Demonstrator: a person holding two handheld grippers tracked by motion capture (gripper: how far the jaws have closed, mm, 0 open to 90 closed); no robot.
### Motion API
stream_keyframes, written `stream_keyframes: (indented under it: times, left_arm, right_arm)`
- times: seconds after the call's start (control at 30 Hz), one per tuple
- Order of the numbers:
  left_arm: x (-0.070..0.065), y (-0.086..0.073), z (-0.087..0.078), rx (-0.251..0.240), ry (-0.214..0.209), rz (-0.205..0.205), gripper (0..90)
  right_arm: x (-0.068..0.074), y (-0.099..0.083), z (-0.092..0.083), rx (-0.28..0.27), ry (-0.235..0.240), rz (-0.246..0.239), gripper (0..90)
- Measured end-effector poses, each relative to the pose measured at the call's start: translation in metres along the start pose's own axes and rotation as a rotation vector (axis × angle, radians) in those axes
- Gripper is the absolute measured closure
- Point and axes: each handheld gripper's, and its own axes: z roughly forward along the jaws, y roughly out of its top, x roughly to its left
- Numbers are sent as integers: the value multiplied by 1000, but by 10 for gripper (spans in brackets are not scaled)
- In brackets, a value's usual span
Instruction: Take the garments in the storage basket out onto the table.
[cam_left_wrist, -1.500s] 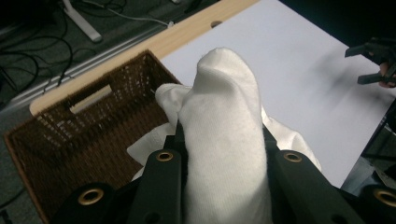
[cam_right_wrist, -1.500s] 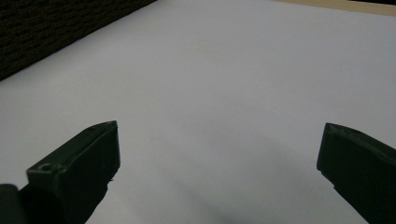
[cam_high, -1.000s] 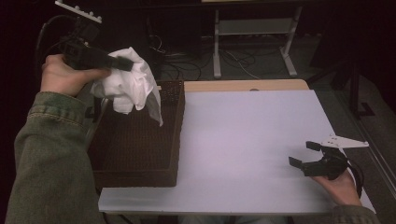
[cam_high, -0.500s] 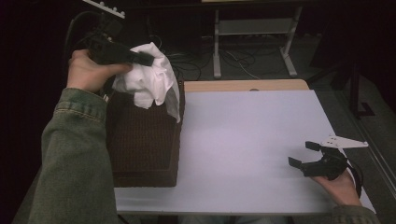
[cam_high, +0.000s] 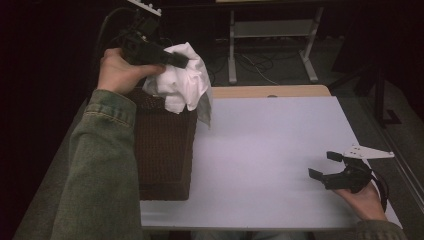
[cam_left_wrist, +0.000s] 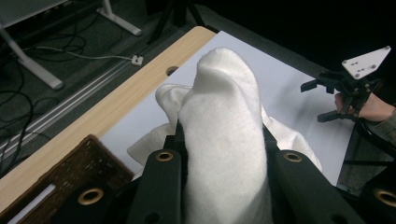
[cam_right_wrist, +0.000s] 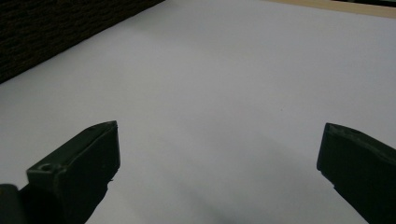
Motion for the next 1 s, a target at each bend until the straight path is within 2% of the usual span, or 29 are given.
stream_keyframes:
  times: [0.1, 0.3, 0.5, 0.73, 0.9, 1.0]
  left_arm:
    - [-3, 2, 9, -14, -18, -2, 704]
    - [-7, 3, 34, -13, -50, 20, 704]
    - [-7, 1, 51, -22, -57, 34, 702]
    - [-4, -5, 70, 4, -75, 38, 701]
    - [-3, -11, 83, 11, -95, 31, 699]
    - [-3, -17, 92, 22, -101, 13, 699]
  right_arm:
    - [1, 0, 0, -1, 1, -1, 0]
    - [3, 0, 0, 2, 9, -9, 0]
    - [3, 0, 0, 0, 11, -10, 0]
    - [3, 0, -1, 3, 13, -10, 0]
    - [4, 0, -1, 3, 14, -10, 0]
    - [4, 0, -1, 2, 13, -10, 0]
